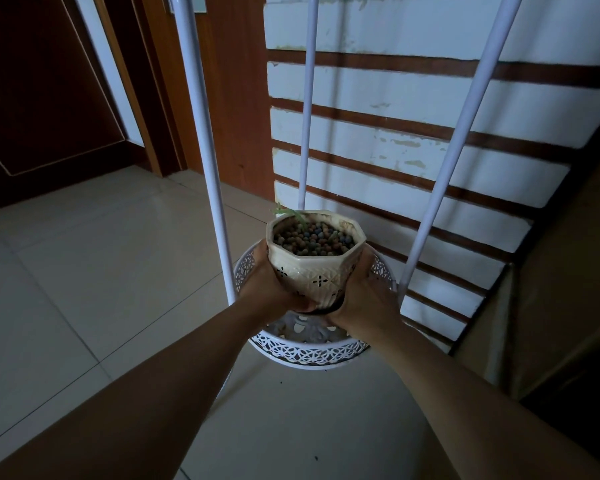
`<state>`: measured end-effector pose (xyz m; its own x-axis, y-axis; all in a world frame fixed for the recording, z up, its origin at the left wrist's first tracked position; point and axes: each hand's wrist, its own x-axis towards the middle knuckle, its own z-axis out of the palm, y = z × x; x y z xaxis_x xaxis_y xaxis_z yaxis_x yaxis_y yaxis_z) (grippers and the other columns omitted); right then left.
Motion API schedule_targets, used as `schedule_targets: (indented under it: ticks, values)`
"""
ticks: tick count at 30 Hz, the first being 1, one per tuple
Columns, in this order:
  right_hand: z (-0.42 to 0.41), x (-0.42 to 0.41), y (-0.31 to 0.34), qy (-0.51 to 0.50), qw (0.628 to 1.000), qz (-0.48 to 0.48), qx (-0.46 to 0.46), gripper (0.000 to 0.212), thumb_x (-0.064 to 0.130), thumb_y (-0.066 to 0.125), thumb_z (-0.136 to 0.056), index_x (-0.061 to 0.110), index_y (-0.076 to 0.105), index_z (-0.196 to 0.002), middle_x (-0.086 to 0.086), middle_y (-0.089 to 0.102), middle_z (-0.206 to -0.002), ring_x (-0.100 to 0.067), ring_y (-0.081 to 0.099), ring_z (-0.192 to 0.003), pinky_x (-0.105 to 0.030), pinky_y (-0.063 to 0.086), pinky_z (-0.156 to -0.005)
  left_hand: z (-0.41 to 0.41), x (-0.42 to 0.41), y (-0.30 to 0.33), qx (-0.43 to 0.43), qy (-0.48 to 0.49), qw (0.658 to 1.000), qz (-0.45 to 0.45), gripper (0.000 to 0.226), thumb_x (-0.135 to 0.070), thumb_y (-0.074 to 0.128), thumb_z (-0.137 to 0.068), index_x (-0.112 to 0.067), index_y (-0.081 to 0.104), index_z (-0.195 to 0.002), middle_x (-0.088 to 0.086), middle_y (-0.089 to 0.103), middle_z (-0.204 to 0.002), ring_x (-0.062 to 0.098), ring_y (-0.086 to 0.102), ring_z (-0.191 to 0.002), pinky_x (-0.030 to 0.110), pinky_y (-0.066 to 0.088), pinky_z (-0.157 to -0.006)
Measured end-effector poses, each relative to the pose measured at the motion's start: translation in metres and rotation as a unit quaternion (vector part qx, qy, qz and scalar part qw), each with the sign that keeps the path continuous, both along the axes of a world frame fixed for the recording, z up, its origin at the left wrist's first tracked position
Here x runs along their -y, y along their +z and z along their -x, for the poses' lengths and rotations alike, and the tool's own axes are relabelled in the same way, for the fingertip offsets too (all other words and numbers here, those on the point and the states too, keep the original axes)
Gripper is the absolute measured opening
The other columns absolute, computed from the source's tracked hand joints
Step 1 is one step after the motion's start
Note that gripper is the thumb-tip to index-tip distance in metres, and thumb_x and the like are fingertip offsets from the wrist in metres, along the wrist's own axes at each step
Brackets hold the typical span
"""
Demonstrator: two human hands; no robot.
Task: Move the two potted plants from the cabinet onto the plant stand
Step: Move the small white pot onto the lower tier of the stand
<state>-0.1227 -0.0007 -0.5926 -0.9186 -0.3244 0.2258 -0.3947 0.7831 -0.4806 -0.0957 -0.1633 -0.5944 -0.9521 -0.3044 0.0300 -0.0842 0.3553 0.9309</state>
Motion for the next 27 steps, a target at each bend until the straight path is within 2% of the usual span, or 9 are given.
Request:
schedule_targets:
  ticks: [5,7,9,12,14,17,22,24,27]
  values:
    - [-0.006,-0.006,0.010,0.043,0.996,0.036,0.067,0.111,0.044,0.073,-0.068,0.003,0.000,-0.141,-0.008,0.050,-0.134,-0.026,0.053,-0.119,-0.041,0.048,-0.093,-0.010,-0.009,0.008,0.027,0.010,0.998,0.058,0.128,-0.013,0.091,-0.039,-0.025,0.019,-0.144,0.001,0.055,-0.130,0.025,0.050,-0.120,0.044,0.048,-0.098]
    - [-0.007,-0.010,0.013,0.084,0.987,0.096,0.098,0.101,0.029,0.073,-0.072,0.006,0.005,-0.143,-0.005,0.047,-0.136,-0.022,0.047,-0.124,-0.039,0.045,-0.099,-0.015,-0.009,0.015,0.026,-0.011,0.999,0.042,0.127,-0.006,0.089,-0.042,-0.024,0.017,-0.146,0.004,0.051,-0.136,0.027,0.048,-0.125,0.047,0.047,-0.100]
    - [-0.006,-0.015,0.018,0.076,0.974,0.174,0.121,0.072,0.014,0.065,-0.080,0.015,0.026,-0.140,-0.002,0.050,-0.134,-0.018,0.046,-0.125,-0.036,0.043,-0.101,-0.022,-0.009,0.022,0.029,-0.036,0.999,-0.006,0.125,0.002,0.087,-0.044,-0.022,0.019,-0.146,0.004,0.050,-0.136,0.025,0.047,-0.128,0.047,0.049,-0.098]
    - [-0.002,-0.018,0.030,-0.028,0.940,0.283,0.186,0.037,0.018,0.043,-0.088,0.021,0.049,-0.125,-0.005,0.058,-0.125,-0.018,0.051,-0.113,-0.036,0.042,-0.096,-0.036,-0.013,0.034,0.043,-0.044,0.994,-0.086,0.111,-0.006,0.088,-0.053,-0.022,0.025,-0.143,0.001,0.053,-0.129,0.023,0.052,-0.121,0.039,0.055,-0.083]
    - [0.003,-0.014,0.039,-0.062,0.903,0.343,0.252,0.040,0.036,0.038,-0.090,0.020,0.051,-0.124,-0.008,0.057,-0.125,-0.024,0.053,-0.113,-0.045,0.043,-0.099,-0.038,-0.019,0.043,0.076,-0.032,0.983,-0.165,0.093,-0.031,0.079,-0.068,-0.029,0.024,-0.143,0.003,0.050,-0.136,0.029,0.050,-0.122,0.045,0.051,-0.084]
    - [0.003,-0.004,0.045,-0.046,0.877,0.369,0.302,0.051,0.054,0.035,-0.089,0.023,0.045,-0.129,-0.008,0.055,-0.129,-0.029,0.053,-0.116,-0.052,0.042,-0.100,-0.032,-0.026,0.052,0.126,0.030,0.956,-0.265,0.063,-0.059,0.042,-0.087,-0.038,0.024,-0.143,0.009,0.035,-0.150,0.040,0.039,-0.132,0.061,0.036,-0.099]
    - [0.001,0.003,0.031,-0.062,0.824,0.431,0.363,0.042,0.035,0.047,-0.088,0.036,0.039,-0.130,-0.007,0.051,-0.131,-0.033,0.056,-0.111,-0.050,0.054,-0.077,-0.025,-0.032,0.041,0.120,0.089,0.954,-0.262,0.052,-0.046,0.038,-0.095,-0.046,0.021,-0.144,0.009,0.034,-0.151,0.038,0.040,-0.132,0.055,0.039,-0.097]
    - [0.003,0.005,0.027,-0.073,0.819,0.439,0.363,0.043,0.033,0.048,-0.086,0.039,0.039,-0.129,-0.006,0.047,-0.135,-0.035,0.053,-0.114,-0.049,0.054,-0.074,-0.023,-0.031,0.037,0.113,0.088,0.956,-0.258,0.052,-0.044,0.039,-0.095,-0.046,0.021,-0.144,0.009,0.036,-0.150,0.036,0.042,-0.130,0.048,0.041,-0.093]
    - [0.003,0.008,0.028,-0.087,0.830,0.433,0.341,0.042,0.031,0.046,-0.085,0.037,0.041,-0.126,-0.004,0.047,-0.131,-0.032,0.054,-0.110,-0.050,0.056,-0.074,-0.022,-0.028,0.035,0.109,0.080,0.959,-0.249,0.053,-0.044,0.038,-0.096,-0.046,0.019,-0.145,0.010,0.036,-0.150,0.036,0.044,-0.129,0.052,0.041,-0.101]
